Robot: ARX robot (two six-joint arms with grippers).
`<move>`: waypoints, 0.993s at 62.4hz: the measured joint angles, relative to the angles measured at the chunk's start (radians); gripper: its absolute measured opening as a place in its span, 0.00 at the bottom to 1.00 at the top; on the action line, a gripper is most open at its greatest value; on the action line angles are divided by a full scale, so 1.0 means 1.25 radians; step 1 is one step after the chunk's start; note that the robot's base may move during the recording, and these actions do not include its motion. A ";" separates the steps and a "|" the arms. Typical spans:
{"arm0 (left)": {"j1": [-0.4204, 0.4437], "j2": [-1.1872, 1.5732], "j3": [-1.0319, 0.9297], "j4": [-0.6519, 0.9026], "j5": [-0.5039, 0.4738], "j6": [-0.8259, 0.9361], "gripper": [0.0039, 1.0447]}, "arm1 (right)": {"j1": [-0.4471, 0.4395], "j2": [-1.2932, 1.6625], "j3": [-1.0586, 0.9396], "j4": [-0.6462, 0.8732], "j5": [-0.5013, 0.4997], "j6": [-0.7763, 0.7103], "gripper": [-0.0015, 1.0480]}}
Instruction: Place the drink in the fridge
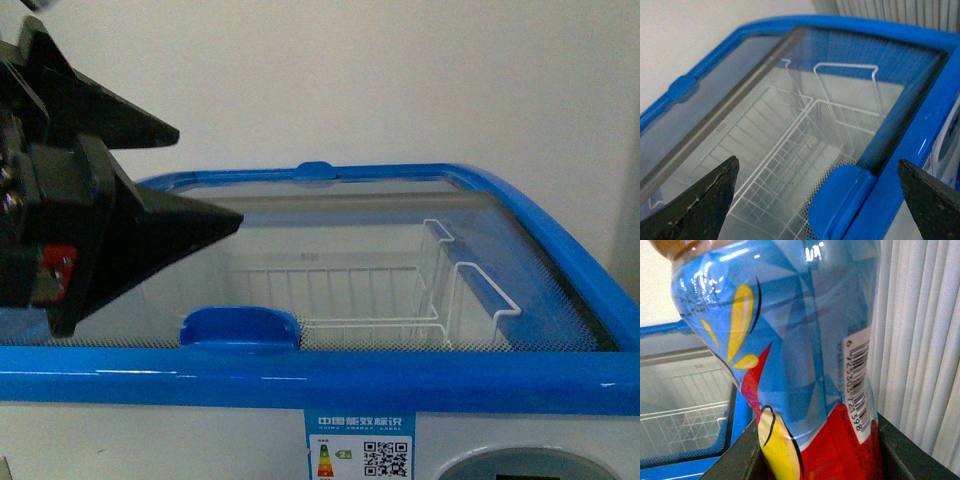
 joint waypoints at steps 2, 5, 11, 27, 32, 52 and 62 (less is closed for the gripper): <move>0.000 0.025 0.015 -0.025 -0.001 0.058 0.92 | 0.000 0.000 0.000 0.000 0.000 0.000 0.41; 0.004 0.053 0.030 -0.059 0.000 0.115 0.92 | 0.000 0.000 0.000 0.000 0.000 0.000 0.41; 0.005 0.079 0.045 -0.088 0.009 0.169 0.92 | 0.000 0.000 0.000 0.000 0.000 0.000 0.41; 0.011 0.155 0.085 -0.099 0.024 0.241 0.92 | 0.000 0.000 0.000 0.000 0.000 0.000 0.41; 0.015 0.166 0.091 -0.123 0.030 0.259 0.92 | 0.000 0.000 0.000 0.000 0.000 0.000 0.41; 0.034 0.215 0.120 -0.105 0.006 0.324 0.92 | 0.000 0.000 0.000 0.000 0.000 0.000 0.41; 0.031 0.268 0.150 -0.062 0.006 0.335 0.92 | 0.000 0.000 0.000 0.000 0.000 0.000 0.41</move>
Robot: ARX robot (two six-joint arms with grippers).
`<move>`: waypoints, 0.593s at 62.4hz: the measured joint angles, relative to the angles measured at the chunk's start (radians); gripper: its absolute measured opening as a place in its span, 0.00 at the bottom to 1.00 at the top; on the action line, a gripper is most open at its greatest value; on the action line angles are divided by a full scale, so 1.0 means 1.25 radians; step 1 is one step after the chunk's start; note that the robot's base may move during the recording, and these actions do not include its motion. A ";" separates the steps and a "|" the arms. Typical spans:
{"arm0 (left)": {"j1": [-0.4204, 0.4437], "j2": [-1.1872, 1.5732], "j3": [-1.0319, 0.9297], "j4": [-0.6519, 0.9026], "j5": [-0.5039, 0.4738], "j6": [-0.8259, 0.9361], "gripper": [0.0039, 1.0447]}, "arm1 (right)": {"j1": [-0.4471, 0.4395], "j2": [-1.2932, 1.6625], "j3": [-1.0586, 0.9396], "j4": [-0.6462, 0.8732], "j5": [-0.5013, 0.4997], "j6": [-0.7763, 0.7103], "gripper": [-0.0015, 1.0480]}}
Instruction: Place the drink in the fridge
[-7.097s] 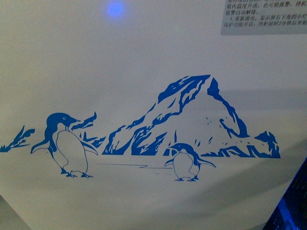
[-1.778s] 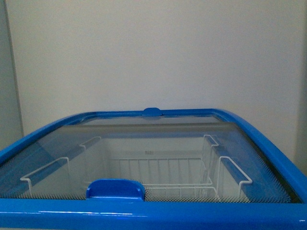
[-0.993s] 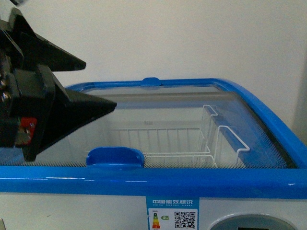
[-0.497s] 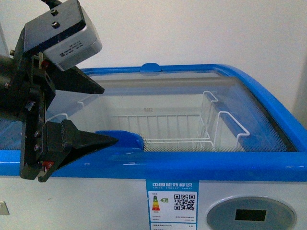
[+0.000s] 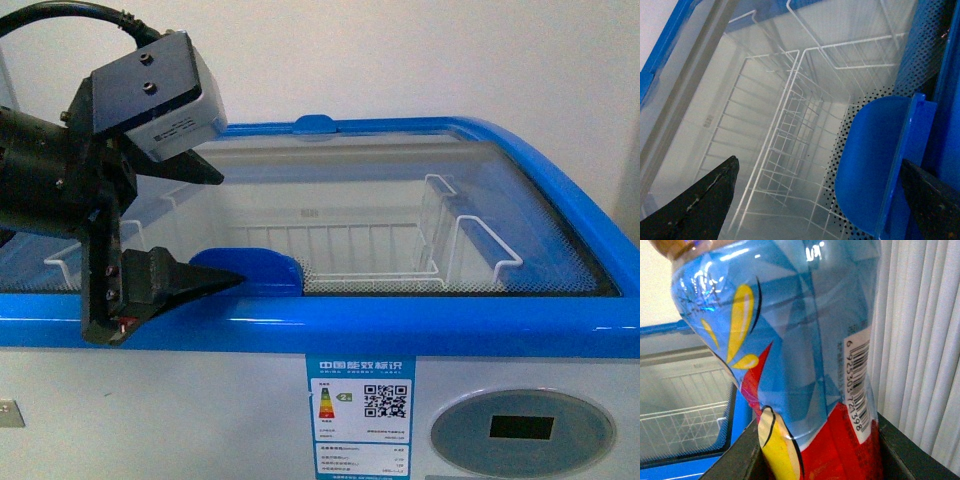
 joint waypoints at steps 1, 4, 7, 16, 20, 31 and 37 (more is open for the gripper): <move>-0.001 0.003 0.002 0.002 0.002 0.000 0.92 | 0.000 0.000 0.000 0.000 0.000 0.000 0.41; -0.003 0.016 0.014 0.011 0.005 -0.001 0.92 | 0.000 0.000 0.000 0.000 0.000 0.000 0.41; -0.006 0.028 0.026 0.023 0.002 -0.002 0.92 | 0.000 0.000 0.000 0.000 0.000 0.000 0.41; -0.014 0.080 0.085 0.083 -0.047 -0.006 0.92 | 0.000 0.000 0.000 0.000 0.000 0.000 0.41; -0.017 0.106 0.113 0.110 -0.079 -0.008 0.92 | 0.000 0.000 0.000 0.000 0.000 0.000 0.41; -0.028 0.189 0.193 0.219 -0.184 -0.023 0.92 | 0.000 0.000 0.000 0.000 0.000 0.000 0.41; -0.030 0.238 0.238 0.280 -0.258 -0.027 0.92 | 0.000 0.000 0.000 0.000 0.000 0.000 0.41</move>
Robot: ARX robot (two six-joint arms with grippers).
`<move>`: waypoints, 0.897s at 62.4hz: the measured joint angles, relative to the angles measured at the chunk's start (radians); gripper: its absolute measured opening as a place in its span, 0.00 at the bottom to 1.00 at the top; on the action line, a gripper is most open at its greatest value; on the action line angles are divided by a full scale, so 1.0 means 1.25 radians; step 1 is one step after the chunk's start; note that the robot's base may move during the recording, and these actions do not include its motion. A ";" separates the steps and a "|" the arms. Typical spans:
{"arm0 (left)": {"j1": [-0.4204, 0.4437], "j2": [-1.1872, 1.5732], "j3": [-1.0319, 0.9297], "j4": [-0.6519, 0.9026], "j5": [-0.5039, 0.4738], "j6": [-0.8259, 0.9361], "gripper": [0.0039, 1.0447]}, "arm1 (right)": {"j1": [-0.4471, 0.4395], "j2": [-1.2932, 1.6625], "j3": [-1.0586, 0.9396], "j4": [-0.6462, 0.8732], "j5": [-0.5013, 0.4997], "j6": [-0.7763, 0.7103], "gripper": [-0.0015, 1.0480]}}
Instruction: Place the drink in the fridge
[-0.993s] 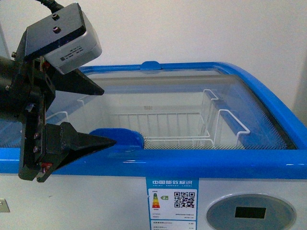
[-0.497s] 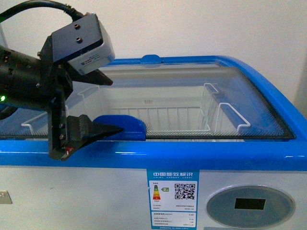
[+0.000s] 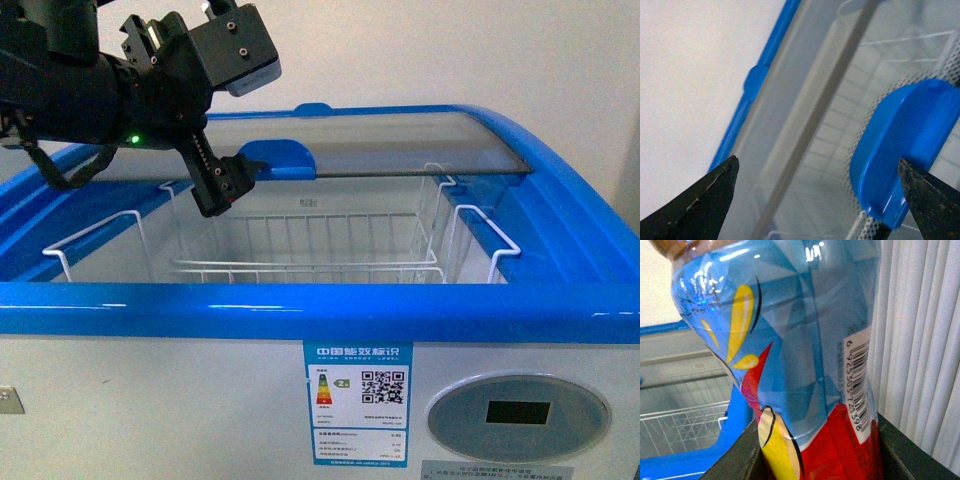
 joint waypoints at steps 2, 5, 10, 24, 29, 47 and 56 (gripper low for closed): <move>0.000 0.017 0.015 0.024 -0.025 0.000 0.92 | 0.000 0.000 0.000 0.000 0.000 0.000 0.41; 0.000 0.045 0.038 0.060 -0.064 -0.002 0.92 | 0.000 0.000 0.000 0.000 0.000 0.000 0.41; -0.001 0.080 0.061 0.123 -0.111 -0.016 0.92 | 0.000 0.000 0.000 0.000 0.000 0.000 0.41; -0.008 0.084 0.019 0.284 -0.316 -0.145 0.92 | 0.000 0.000 0.000 0.000 0.000 0.000 0.41; 0.017 0.042 -0.022 0.274 -0.388 -0.228 0.92 | 0.000 0.000 0.000 0.000 0.000 0.000 0.41; 0.065 -0.339 -0.345 0.005 -0.404 -0.723 0.92 | -0.005 0.011 0.013 -0.040 -0.034 0.009 0.41; 0.101 -0.672 -0.618 -0.052 -0.276 -0.875 0.84 | 0.009 0.056 0.103 -0.357 -0.160 0.027 0.41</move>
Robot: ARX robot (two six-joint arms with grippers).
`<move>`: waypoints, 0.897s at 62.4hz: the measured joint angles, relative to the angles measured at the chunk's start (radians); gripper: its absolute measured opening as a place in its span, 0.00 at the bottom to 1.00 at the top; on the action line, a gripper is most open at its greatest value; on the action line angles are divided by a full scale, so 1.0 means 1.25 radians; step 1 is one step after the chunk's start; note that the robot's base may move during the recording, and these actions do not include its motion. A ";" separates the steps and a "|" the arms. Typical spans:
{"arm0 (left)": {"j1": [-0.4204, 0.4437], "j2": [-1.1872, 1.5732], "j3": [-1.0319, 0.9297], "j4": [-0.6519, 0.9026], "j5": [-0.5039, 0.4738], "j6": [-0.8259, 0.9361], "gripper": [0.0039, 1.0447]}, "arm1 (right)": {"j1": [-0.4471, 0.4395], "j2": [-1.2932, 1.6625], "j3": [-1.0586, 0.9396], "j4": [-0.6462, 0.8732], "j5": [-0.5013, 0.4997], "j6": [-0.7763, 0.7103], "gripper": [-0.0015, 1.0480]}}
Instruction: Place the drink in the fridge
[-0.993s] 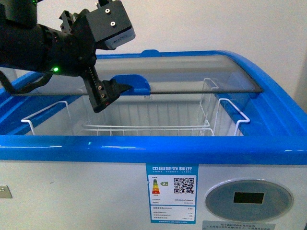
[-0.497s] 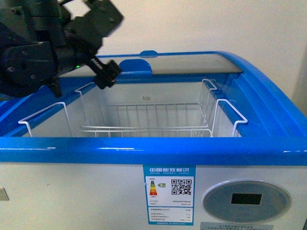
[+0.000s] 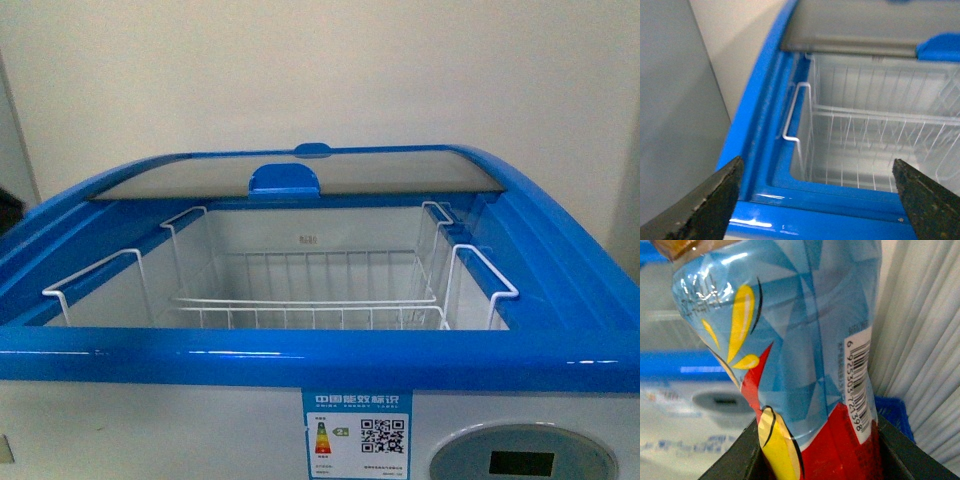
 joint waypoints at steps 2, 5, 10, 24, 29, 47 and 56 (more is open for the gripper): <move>0.021 -0.053 -0.044 0.030 0.029 0.002 0.80 | 0.003 0.004 -0.001 -0.013 -0.021 -0.007 0.41; 0.050 -0.147 -0.108 0.028 0.051 0.004 0.73 | 0.009 0.008 0.000 -0.016 -0.040 -0.026 0.41; 0.075 -0.327 -0.217 -0.041 0.049 0.004 0.62 | 0.010 0.021 0.013 -0.015 -0.052 -0.060 0.41; 0.075 -0.722 -0.395 -0.255 0.063 0.006 0.31 | 0.003 0.145 0.122 0.095 -0.150 -0.223 0.41; 0.076 -0.793 -0.426 -0.249 0.062 0.006 0.16 | 0.016 0.269 0.236 0.180 -0.190 -0.309 0.41; 0.076 -0.823 -0.463 -0.247 0.063 0.008 0.02 | 0.121 0.758 0.633 0.056 -0.256 -0.597 0.41; 0.076 -0.843 -0.482 -0.241 0.063 0.009 0.02 | 0.142 1.022 0.803 -0.023 -0.194 -0.700 0.41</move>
